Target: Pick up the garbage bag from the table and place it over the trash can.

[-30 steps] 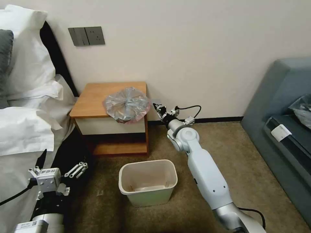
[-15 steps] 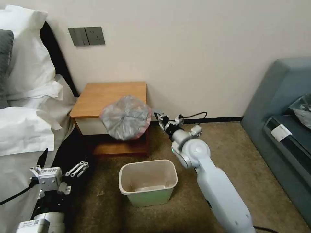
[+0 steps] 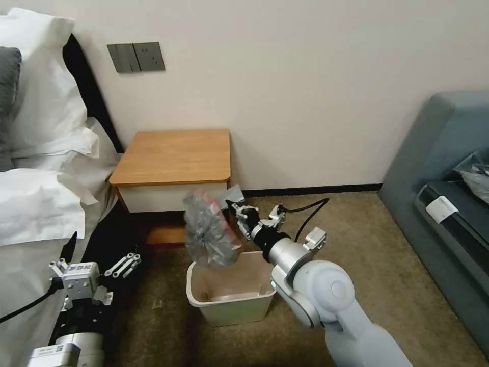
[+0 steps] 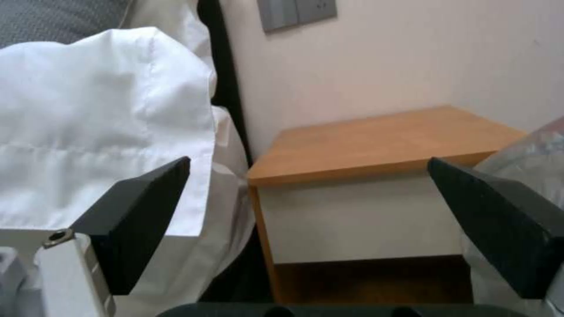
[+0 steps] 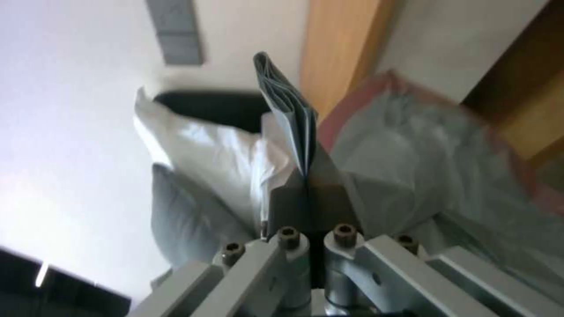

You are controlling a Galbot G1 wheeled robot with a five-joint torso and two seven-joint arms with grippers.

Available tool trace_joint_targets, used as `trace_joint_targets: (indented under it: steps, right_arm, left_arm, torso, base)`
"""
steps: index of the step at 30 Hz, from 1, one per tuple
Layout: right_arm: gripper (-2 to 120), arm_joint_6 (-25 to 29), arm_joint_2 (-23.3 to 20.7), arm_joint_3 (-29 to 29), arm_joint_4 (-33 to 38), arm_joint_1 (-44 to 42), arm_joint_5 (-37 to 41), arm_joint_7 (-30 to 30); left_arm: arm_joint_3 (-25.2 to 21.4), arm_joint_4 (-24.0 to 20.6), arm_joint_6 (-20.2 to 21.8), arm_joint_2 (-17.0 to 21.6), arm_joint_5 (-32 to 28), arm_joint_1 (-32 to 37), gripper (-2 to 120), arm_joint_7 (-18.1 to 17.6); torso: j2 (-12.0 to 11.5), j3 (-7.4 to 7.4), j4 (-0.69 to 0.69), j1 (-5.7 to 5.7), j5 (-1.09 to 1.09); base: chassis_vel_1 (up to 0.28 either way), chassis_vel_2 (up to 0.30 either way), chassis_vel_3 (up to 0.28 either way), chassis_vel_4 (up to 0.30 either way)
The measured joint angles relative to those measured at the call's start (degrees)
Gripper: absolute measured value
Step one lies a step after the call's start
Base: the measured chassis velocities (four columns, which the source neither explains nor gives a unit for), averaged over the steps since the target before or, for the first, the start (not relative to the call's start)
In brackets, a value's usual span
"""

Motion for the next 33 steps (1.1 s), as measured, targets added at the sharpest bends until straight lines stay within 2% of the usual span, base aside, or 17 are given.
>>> trace_joint_targets:
  steps: [5, 10, 14, 22, 26, 33]
  right_arm:
    - [0, 0.0, -0.2, -3.2, 1.4, 2.2, -0.4, 0.5]
    - [0, 0.4, 0.1, -5.4, 3.2, 3.9, 0.1, 1.6]
    - [0, 1.1, 0.9, -7.0, 4.8, 5.4, 1.6, 3.9]
    - [0, 1.1, -0.1, -8.8, 4.4, 5.1, 2.7, 4.7]
    - [0, 1.3, -0.7, -10.3, 3.6, 4.2, 2.5, 6.6]
    - [0, 0.4, -2.7, -9.9, 0.6, 1.8, -0.9, 5.5]
  left_arm:
    - [-0.2, 0.1, -0.2, 0.1, 0.0, 0.0, 100, 0.0]
    - [-1.1, -0.3, -0.1, 0.8, -2.7, -0.5, 100, -0.5]
    - [-2.4, -1.4, 2.0, 2.6, -9.4, -2.3, 100, -0.9]
    - [-4.3, -1.5, 4.2, 5.1, -15.2, -3.0, 100, -0.8]
    - [-4.6, -1.5, 4.4, 5.6, -15.9, -3.6, 100, -0.7]
    - [-3.7, -1.3, 4.5, 5.7, -15.5, -4.1, 100, -0.7]
  torso:
    - [0.0, 0.00, 0.01, 0.00, 0.00]
    - [0.0, 0.00, 0.01, 0.00, -0.01]
    - [0.0, 0.00, 0.01, 0.00, -0.01]
    - [0.0, 0.01, 0.00, 0.00, 0.00]
    - [0.0, 0.01, 0.00, 0.00, 0.00]
    - [0.0, 0.01, 0.00, 0.00, 0.00]
  base:
    - [0.000, 0.000, 0.000, 0.000]
    - [0.000, 0.000, 0.000, 0.000]
    - [0.000, 0.000, 0.000, 0.000]
    - [0.000, 0.000, 0.000, 0.000]
    - [0.000, 0.000, 0.000, 0.000]
    - [0.000, 0.000, 0.000, 0.000]
